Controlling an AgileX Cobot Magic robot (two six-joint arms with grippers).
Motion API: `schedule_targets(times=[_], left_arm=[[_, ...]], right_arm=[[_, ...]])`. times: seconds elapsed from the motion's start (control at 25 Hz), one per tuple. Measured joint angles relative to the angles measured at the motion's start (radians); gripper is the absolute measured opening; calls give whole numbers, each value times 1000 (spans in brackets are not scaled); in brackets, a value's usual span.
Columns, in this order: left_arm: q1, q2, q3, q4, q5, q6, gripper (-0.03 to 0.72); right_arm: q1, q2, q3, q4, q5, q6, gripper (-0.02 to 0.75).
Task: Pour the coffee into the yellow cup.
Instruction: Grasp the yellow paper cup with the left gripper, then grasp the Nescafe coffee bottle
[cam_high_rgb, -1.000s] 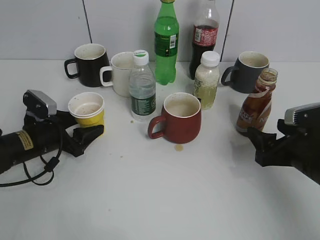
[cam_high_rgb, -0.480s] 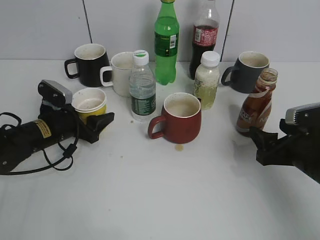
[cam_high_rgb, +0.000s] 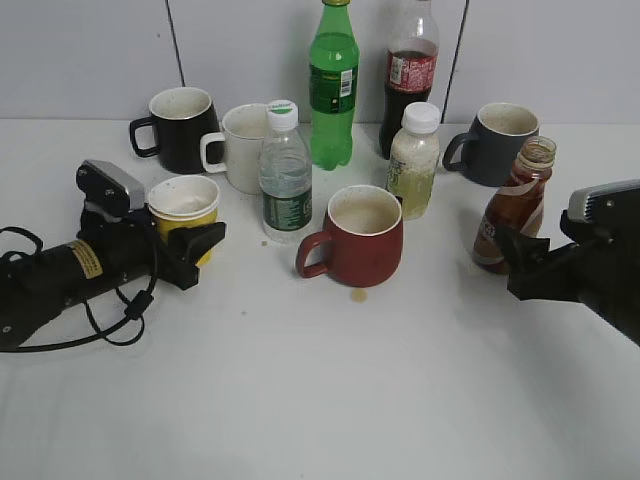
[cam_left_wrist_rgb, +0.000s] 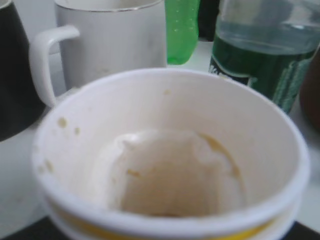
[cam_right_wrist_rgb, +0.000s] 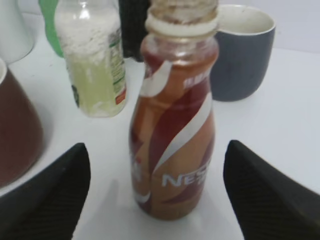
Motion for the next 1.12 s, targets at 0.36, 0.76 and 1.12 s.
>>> schedule_targets(times=[0.36, 0.76, 1.12], left_arm=[[0, -104, 113, 16, -19, 0, 381], [0, -230, 166, 142, -24, 0, 380], [-10, -244, 166, 242, -24, -58, 379]], right_arm=[[0, 123, -114, 29, -2, -3, 629], [0, 274, -249, 35, -1, -2, 619], [0, 305, -288, 38, 0, 0, 501]])
